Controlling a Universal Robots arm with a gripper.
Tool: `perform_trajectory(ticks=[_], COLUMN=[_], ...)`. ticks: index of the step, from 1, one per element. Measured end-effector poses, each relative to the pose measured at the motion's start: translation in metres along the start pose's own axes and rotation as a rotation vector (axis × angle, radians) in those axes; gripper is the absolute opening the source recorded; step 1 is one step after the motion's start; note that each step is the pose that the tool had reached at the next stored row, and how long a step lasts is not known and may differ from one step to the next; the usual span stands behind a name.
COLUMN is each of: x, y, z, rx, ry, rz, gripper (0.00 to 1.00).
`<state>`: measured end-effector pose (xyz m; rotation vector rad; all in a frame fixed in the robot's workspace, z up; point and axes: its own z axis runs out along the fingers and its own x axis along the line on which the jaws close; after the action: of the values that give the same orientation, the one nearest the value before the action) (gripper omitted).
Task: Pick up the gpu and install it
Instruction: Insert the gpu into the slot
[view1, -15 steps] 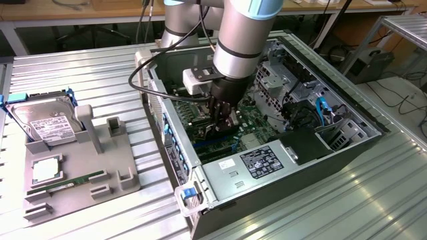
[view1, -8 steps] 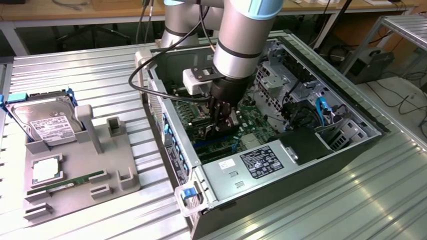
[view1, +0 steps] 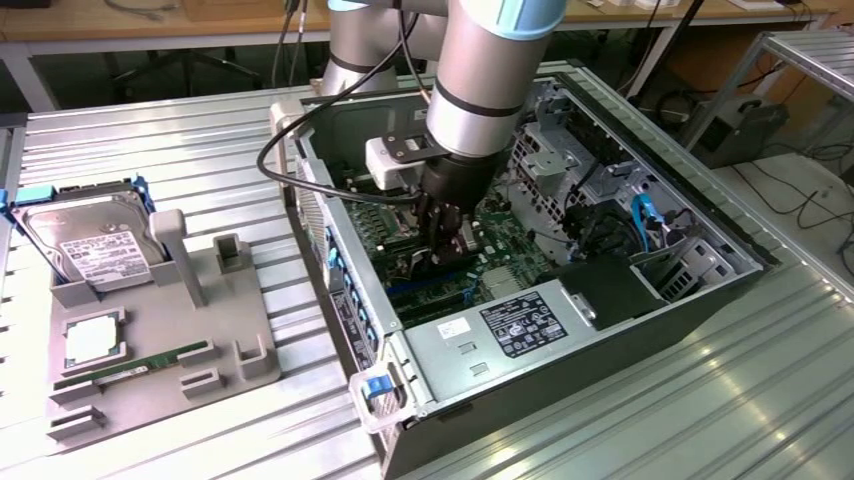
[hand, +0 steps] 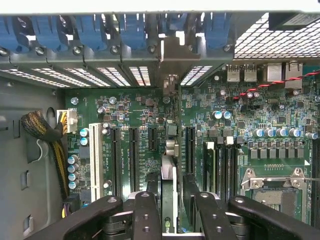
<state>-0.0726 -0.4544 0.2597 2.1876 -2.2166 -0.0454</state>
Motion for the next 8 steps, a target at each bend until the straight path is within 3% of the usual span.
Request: perform_trajectory(ticks=[5,8], x=[0.0000,0.0000], y=[0.0001,0.0004], z=[-0.0026,-0.0100], rx=[0.0000,0.0000], ry=[0.0000,0.0001], rz=[0.000,0.000], gripper=[0.34,0.34])
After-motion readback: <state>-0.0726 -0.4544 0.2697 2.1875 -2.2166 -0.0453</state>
